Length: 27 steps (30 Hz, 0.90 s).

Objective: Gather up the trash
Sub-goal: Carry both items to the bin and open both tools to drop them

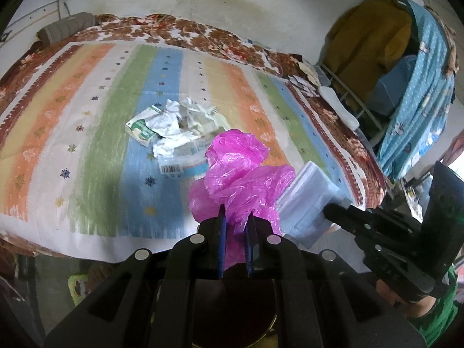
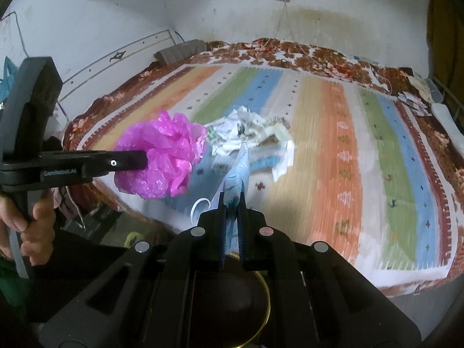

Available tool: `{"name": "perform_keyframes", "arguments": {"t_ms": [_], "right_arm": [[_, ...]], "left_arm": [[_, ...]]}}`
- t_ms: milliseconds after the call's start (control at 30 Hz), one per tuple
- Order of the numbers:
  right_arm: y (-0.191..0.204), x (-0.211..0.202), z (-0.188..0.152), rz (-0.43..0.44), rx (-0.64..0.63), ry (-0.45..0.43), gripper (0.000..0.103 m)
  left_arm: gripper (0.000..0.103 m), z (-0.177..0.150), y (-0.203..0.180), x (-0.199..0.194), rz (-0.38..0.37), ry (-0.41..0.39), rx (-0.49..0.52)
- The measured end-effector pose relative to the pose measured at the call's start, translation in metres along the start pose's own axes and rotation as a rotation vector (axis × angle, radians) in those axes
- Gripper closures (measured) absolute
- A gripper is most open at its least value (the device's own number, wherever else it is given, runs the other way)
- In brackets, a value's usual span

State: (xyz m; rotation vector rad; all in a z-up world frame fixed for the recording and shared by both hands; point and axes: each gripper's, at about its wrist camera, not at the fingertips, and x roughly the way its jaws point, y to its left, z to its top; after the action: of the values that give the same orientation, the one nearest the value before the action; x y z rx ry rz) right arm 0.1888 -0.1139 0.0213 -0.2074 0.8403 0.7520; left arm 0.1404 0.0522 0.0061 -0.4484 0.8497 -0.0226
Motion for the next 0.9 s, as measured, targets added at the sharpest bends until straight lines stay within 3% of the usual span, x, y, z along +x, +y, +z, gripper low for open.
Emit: {"name": "perform_keyframes", "arguments": {"t_ms": [367,800,900], "right_arm": [[0.011,0.000,-0.041,-0.002,-0.007,0.081,0.097],[0.010,0.026,-0.082,-0.002,0.041,0.269,0.097],[0.008,0.034,-0.088,0.010,0.068,0.311,0.097]], "left_arm": [[0.094,-0.052,-0.004,-0.002,0.009,0.049,-0.001],[0.094,-0.099,0.001,0.034,0.059,0.231,-0.069],[0.094,-0.106,0.001,0.042,0.101,0.264,-0.065]]}}
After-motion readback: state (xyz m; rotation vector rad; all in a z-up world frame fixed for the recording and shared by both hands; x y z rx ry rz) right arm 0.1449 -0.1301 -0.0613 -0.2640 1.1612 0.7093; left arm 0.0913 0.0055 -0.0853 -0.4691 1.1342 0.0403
